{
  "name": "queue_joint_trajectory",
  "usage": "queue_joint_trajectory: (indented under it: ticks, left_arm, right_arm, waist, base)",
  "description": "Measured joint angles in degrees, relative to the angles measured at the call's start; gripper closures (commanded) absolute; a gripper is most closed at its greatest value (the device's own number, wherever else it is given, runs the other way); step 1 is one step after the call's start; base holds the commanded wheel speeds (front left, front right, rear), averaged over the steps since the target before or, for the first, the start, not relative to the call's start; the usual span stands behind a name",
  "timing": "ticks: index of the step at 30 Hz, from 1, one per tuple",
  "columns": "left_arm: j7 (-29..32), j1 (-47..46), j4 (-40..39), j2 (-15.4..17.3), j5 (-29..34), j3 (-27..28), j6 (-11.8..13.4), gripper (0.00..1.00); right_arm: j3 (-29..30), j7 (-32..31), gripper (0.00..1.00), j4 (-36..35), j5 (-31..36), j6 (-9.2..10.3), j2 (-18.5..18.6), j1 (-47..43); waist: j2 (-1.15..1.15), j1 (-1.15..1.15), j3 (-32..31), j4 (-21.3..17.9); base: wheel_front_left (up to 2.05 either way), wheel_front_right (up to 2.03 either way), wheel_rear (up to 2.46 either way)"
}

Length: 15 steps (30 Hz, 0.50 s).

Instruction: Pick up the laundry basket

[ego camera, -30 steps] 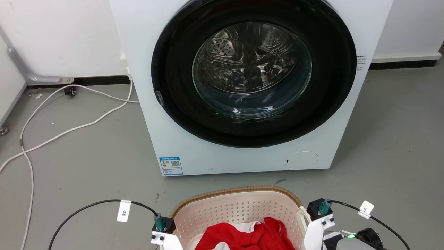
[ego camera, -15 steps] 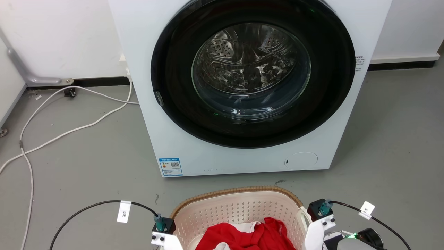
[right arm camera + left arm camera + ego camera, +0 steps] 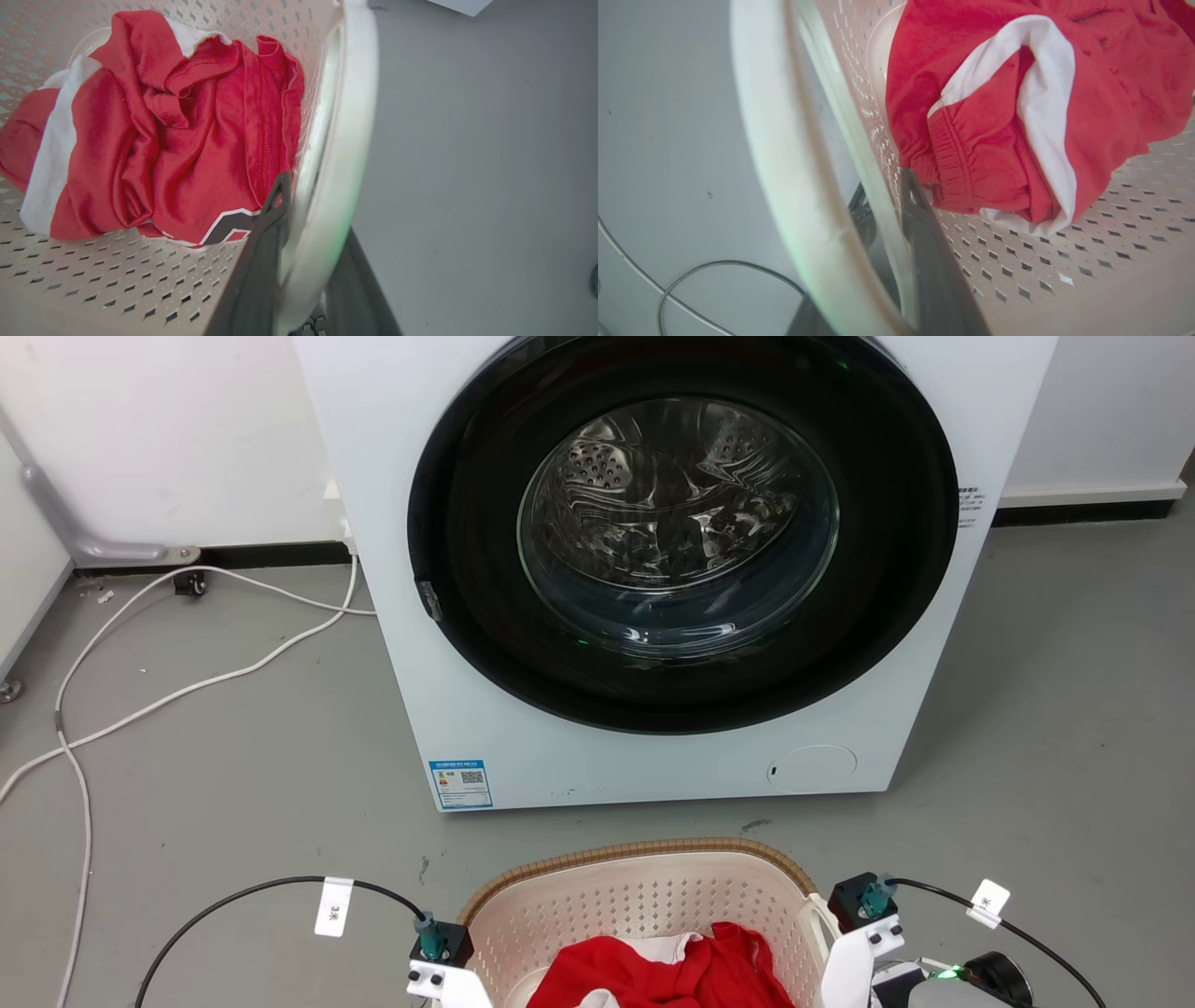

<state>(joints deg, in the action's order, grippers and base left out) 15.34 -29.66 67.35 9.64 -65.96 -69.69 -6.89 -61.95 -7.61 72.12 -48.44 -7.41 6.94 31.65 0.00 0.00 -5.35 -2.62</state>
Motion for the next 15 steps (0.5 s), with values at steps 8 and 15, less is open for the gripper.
queue_joint_trajectory:
  ticks: [8, 15]
  left_arm:
    - [-0.2, -0.1, 0.2, 0.0, -0.8, -0.7, 0.0, 1.00]
    - [-0.4, -0.3, 0.4, 0.1, -1.1, -1.4, -0.1, 1.00]
  right_arm:
    - [-1.2, 0.1, 1.00, 0.1, -1.2, 0.00, 0.0, 0.0]
    - [-2.2, 0.5, 1.00, 0.3, -2.3, 0.01, 0.0, 0.1]
  waist:
    - [0.00, 0.00, 0.3, -0.1]
    - [0.00, 0.00, 0.6, -0.2]
  base:
    - [0.00, 0.00, 0.00]
    - [0.00, 0.00, 0.00]
